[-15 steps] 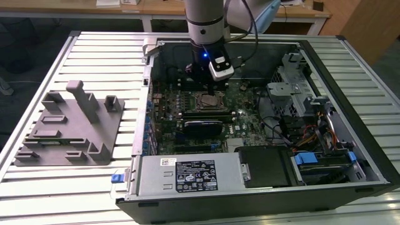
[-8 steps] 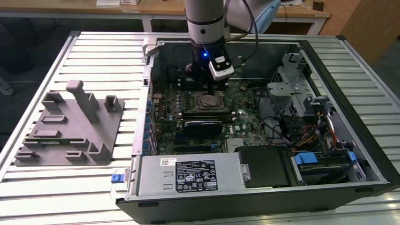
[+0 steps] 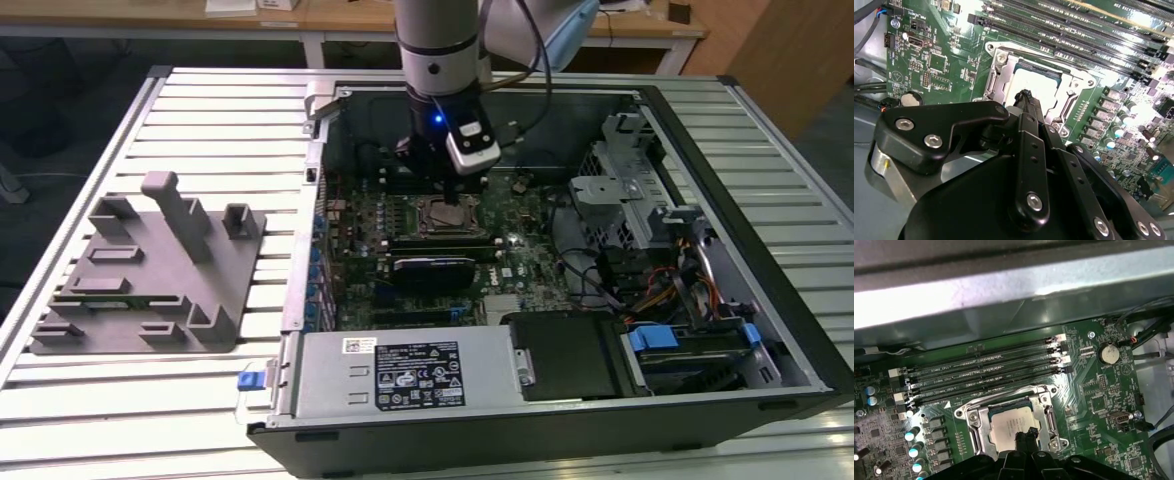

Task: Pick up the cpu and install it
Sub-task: 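Install the second cpu locking lever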

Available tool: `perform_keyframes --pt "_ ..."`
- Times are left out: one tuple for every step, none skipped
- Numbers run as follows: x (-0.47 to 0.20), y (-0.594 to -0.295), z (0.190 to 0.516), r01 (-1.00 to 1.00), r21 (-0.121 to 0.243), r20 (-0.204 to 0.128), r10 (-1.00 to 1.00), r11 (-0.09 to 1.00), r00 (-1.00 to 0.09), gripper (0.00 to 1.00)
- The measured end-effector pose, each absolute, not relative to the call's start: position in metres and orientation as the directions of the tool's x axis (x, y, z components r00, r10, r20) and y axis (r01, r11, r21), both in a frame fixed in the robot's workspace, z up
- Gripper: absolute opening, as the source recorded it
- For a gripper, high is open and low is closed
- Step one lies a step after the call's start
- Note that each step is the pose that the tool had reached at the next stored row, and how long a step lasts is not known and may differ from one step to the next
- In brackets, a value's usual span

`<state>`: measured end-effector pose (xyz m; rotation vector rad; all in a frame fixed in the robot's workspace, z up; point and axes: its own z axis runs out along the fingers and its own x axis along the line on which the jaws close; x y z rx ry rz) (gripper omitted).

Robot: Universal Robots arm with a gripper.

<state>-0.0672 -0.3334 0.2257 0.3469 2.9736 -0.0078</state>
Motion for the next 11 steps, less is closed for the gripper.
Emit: perform_keyframes --pt "-0.0672 -0.3342 0.2257 0.229 0.012 -0.147 0.229 0.973 -0.962 0.11" --pt "-0.0672 -0.3349 0.2258 0.229 0.012 -0.147 0.229 0.973 -0.962 0.11" --pt "-0.0672 -0.3356 0.2258 0.229 0.012 -0.147 0.229 0.973 -0.962 0.11" --pt "-0.0672 -0.3363 0.2257 0.229 0.012 -0.147 0.229 0.973 -0.962 0.11" --pt "-0.0672 -0.3370 0.2257 0.229 0.012 -0.147 0.229 0.973 -0.962 0.11" --pt "-0.0672 -0.3376 0.2257 0.229 0.012 -0.147 0.229 0.973 -0.962 0.11" --pt "-0.0672 -0.3381 0.2257 0.229 0.012 -0.147 0.229 0.973 -0.962 0.11" --pt "-0.0672 -0.3386 0.2257 0.229 0.012 -0.147 0.229 0.973 -0.962 0.11" --pt "-0.0672 -0.3392 0.2257 0.229 0.012 -0.147 0.229 0.973 -0.962 0.11" --pt "-0.0672 -0.3397 0.2257 0.229 0.012 -0.147 0.229 0.973 -0.962 0.11" --pt "-0.0672 -0.3401 0.2257 0.229 0.012 -0.147 0.229 0.973 -0.962 0.11"
